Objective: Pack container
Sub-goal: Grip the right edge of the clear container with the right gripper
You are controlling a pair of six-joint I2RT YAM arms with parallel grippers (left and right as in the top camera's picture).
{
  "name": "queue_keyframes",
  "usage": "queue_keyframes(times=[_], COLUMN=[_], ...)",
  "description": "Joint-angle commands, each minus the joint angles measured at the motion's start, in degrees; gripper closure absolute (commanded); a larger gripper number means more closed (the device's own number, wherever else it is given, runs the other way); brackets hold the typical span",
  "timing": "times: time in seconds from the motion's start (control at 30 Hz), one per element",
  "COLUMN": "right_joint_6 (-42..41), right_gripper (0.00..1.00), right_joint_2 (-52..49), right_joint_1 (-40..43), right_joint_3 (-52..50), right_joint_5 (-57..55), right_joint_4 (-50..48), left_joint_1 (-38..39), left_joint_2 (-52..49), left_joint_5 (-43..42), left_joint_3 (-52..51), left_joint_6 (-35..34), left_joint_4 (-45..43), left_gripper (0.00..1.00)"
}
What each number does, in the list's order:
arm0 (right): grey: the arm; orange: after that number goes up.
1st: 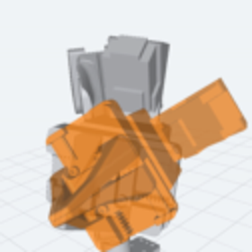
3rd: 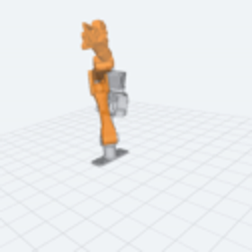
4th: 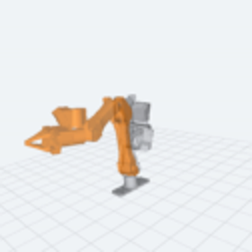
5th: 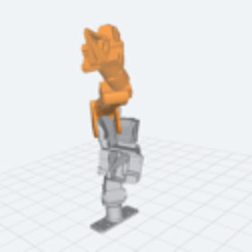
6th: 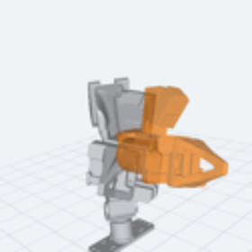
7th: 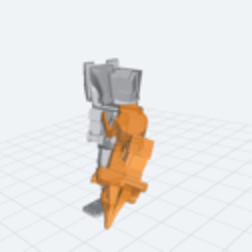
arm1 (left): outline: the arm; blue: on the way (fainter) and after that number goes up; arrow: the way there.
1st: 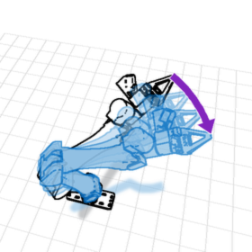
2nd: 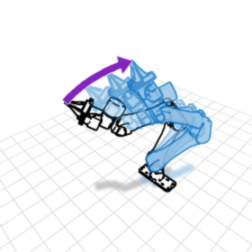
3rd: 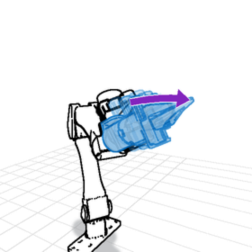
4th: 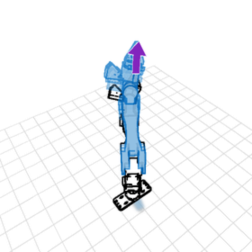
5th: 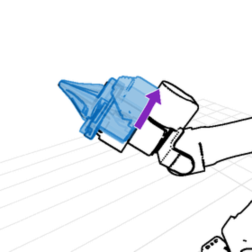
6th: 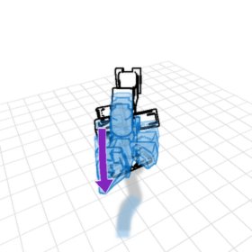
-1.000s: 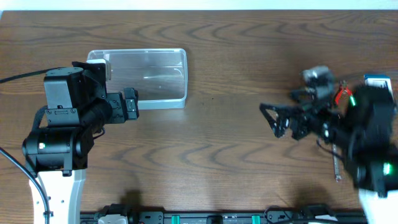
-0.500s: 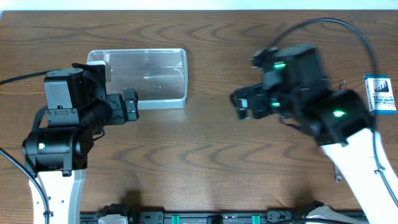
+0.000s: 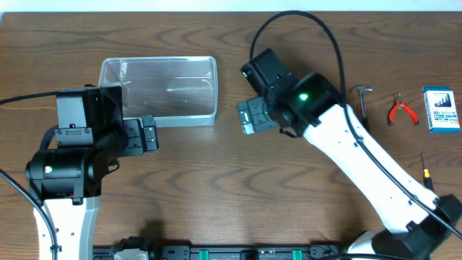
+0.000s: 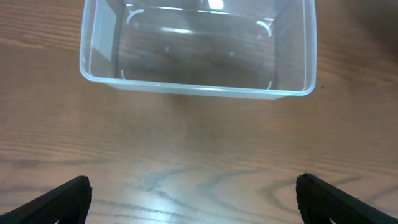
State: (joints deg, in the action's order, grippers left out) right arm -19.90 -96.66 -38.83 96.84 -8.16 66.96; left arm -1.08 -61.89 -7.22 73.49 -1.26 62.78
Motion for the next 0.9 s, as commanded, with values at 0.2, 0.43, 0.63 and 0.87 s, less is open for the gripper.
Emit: queue_keyframes(times=[0.2,0.43,0.63,0.87], right_joint_6=[6.16,3.56,-1.14,-3.30], right_gripper=[0.01,0.01,0.01,0.01], right_joint_2=[-12.74,-28.57,-35.80,-41.99], right_joint_1=[-0.39,-0.02,0.09,0.09], right_joint_3=[21.20,39.69,42.86,42.86], right_joint_5=[4.09,4.33,4.35,4.59], right_joint_4=[-4.13,-0.63,1.46,2.25], left_joint_1=[-0.28,-0.28,-0.28,-0.28], left_joint_2=[0.20,0.20,0.20,0.20], left_joint_5=[1.31,1.27,1.29,1.27], left_joint_3=[1.18,1.16,1.16,1.16], left_joint_6=[0.17,0.15,0.13,0.09], left_joint_4=[0.20,1.73,3.87,4.33], left_gripper=[0.02,0.02,0.02,0.02])
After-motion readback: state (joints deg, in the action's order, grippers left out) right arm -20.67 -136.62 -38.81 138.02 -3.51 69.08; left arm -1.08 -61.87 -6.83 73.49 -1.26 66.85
